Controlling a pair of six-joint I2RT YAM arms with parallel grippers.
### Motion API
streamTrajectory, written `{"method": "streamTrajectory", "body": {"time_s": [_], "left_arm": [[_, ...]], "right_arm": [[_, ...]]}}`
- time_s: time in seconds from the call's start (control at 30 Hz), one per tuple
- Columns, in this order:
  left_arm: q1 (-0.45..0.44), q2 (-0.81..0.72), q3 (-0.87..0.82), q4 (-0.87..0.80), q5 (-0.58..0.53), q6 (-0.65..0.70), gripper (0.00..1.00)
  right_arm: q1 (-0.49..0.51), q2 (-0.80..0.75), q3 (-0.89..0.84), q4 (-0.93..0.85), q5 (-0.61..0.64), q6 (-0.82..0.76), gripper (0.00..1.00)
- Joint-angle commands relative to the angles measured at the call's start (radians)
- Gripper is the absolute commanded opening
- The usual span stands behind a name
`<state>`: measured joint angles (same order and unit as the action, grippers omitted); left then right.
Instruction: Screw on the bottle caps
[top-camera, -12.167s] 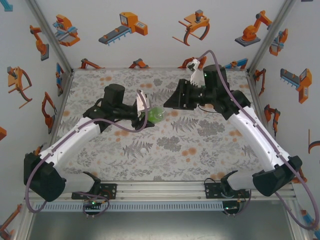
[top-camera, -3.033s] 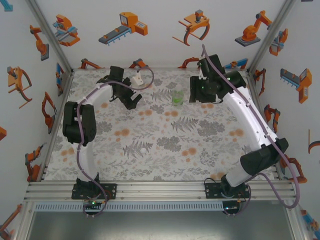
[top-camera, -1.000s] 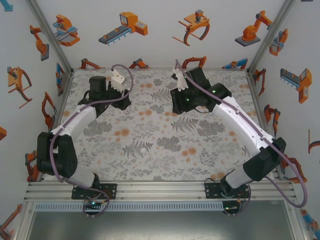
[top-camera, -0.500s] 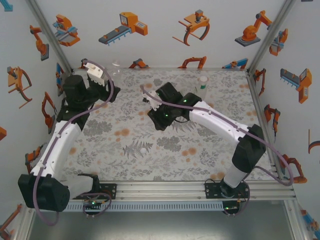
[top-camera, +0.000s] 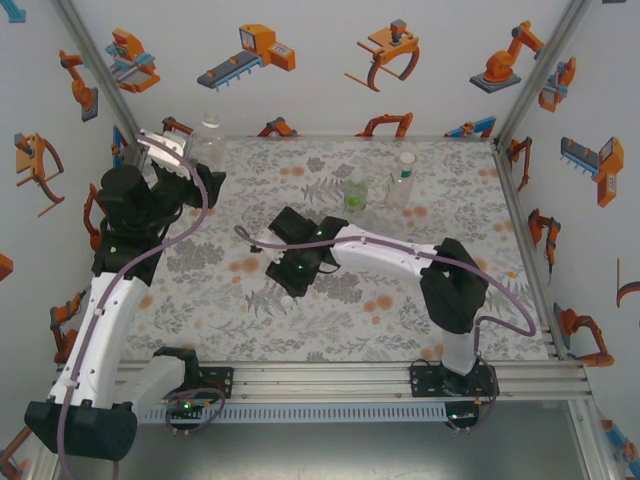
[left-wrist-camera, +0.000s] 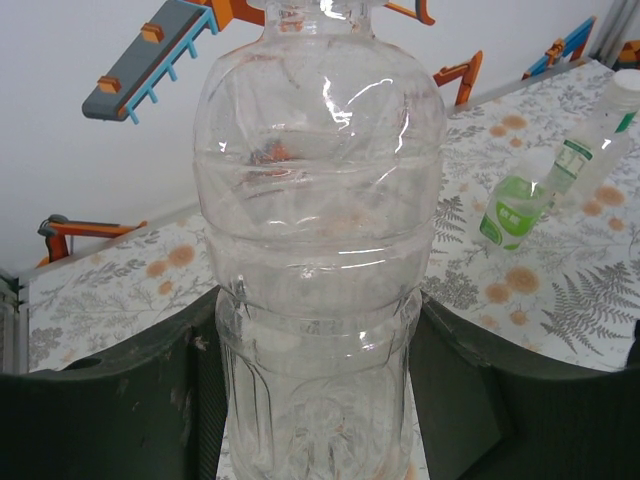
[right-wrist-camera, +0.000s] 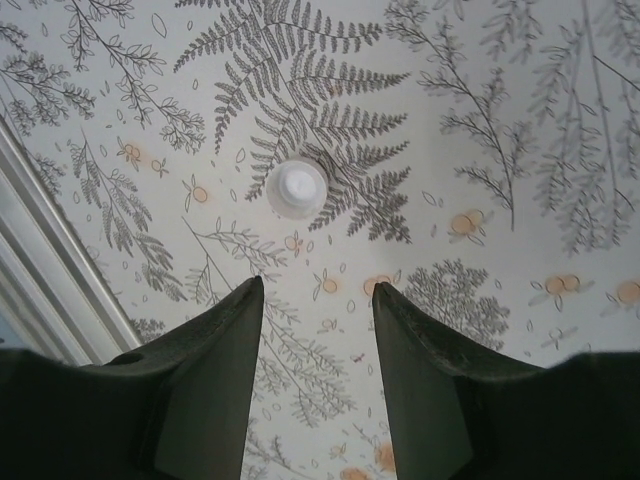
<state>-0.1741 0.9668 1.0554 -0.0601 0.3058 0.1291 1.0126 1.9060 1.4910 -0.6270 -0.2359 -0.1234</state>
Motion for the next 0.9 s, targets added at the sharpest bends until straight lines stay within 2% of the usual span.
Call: {"method": "streamTrajectory", "body": {"time_s": [0.0,0.17,0.5,0.87], "left_arm": [[0.005,-0.035,-0.005,-0.025,-0.017,0.021,0.06],[0.005,-0.059,-0.003,-0.050,-0.021,0.040,0.07],[0.005,-0.081,-0.011,-0.073,-0.035,0.051,0.07],[0.006,-0.074,-0.013,-0.075,-0.036,0.048,0.07]], "right_arm": [[0.025,0.043,0.034,0.022,0.006,-0.053,0.49],[0.063,0.112,0.070,0.025,0.027,-0.082,0.53],[0.095,0.185,0.096,0.030,0.077,-0.100,0.53],[0.099,0.216,0.101,0.033,0.089,-0.104,0.44]]}}
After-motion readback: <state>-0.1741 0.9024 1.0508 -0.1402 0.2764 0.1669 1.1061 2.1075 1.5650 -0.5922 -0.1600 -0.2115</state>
